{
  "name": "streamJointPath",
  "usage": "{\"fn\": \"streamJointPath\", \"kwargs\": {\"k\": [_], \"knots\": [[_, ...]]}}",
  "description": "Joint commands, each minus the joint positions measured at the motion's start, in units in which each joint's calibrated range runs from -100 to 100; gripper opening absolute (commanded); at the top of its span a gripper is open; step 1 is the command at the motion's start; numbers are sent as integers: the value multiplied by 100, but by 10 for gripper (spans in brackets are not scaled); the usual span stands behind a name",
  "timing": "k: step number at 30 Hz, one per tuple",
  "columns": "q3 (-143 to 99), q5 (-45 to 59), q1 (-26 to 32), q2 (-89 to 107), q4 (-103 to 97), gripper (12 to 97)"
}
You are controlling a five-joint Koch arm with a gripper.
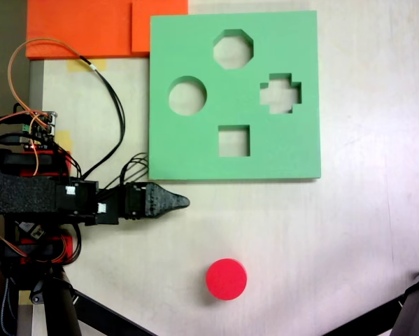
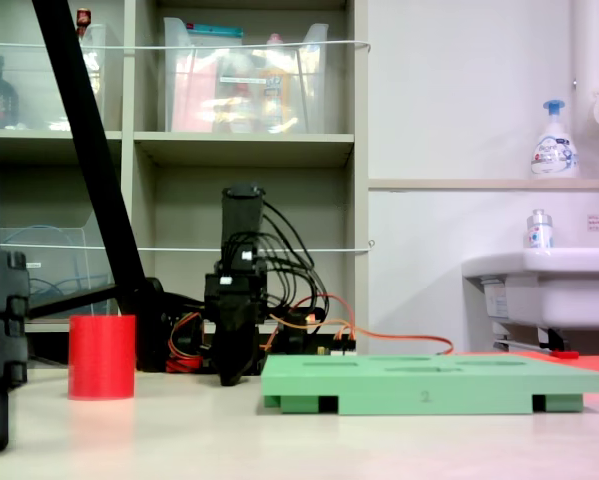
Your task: Put the cylinder block into the corresponding hole
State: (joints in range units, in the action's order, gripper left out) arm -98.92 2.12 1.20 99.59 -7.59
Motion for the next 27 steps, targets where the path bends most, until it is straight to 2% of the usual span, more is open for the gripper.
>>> {"fn": "streamJointPath", "kwargs": {"k": [1,3,5,10,16,27], "knots": [[-108,24,49,41,494,491],[-108,-44,5,41,523,493],[-108,-679,-132,41,455,534],[-108,-2706,-352,41,-2356,543],[-108,-4093,-361,41,-4042,542],[-108,-5538,-435,41,-4398,521]]}}
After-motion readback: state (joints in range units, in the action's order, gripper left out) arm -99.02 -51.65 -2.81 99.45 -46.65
